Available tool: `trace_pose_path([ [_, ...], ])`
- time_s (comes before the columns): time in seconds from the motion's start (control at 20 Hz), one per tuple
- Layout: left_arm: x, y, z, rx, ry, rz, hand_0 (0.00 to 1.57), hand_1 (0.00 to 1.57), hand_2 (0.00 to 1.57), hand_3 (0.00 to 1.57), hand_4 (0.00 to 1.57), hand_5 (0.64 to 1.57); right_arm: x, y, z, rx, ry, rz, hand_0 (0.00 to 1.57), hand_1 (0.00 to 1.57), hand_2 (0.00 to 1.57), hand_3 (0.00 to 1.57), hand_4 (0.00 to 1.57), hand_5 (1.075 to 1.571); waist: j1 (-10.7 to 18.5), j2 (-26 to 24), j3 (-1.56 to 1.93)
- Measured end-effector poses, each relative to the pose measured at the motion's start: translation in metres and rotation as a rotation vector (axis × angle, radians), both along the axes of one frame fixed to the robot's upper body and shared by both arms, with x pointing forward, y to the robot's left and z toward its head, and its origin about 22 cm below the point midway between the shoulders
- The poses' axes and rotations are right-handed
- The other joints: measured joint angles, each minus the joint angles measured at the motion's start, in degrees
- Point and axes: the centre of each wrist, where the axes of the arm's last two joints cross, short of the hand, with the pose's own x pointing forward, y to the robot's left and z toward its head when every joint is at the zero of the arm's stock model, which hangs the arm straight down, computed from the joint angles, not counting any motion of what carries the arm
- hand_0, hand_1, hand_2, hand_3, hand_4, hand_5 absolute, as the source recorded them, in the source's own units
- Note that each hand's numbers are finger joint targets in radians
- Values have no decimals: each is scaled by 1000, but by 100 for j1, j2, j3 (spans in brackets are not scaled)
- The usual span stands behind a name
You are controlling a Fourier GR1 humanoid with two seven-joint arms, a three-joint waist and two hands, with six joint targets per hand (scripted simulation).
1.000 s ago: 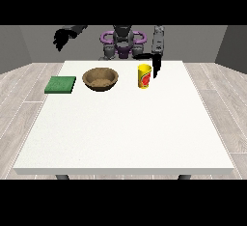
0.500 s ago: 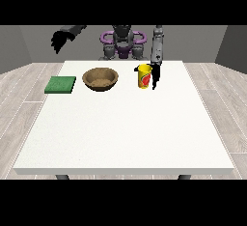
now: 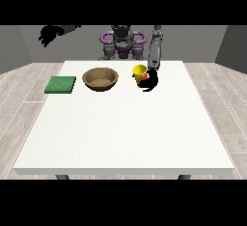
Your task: Pick the cup and pour the ball into the bowl, then pick the bowl and place it on the pad
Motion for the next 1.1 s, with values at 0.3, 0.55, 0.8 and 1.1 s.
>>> trace_pose_path([
  [0.3,10,-35,7,144,116,-21,1286,1286,1571,1571,1413,1467,1,-29,-17,17,115,-51,0,0,0,314,629,1563,223,-698,-19],
  [0.55,25,-64,23,433,138,-20,1362,1362,1571,1571,1448,1533,2,-43,-37,28,200,-75,0,0,0,174,643,1562,336,-1180,-2],
  [0.8,33,-96,27,703,182,-13,1362,1362,1571,1571,1448,1533,3,-47,-53,37,264,-81,0,0,0,97,677,1559,387,-1487,-8],
  [1.1,44,-131,43,957,200,-24,1359,1359,1571,1571,1466,1531,-9,-73,-74,56,303,-117,0,0,0,0,675,1556,569,-1675,-14],
])
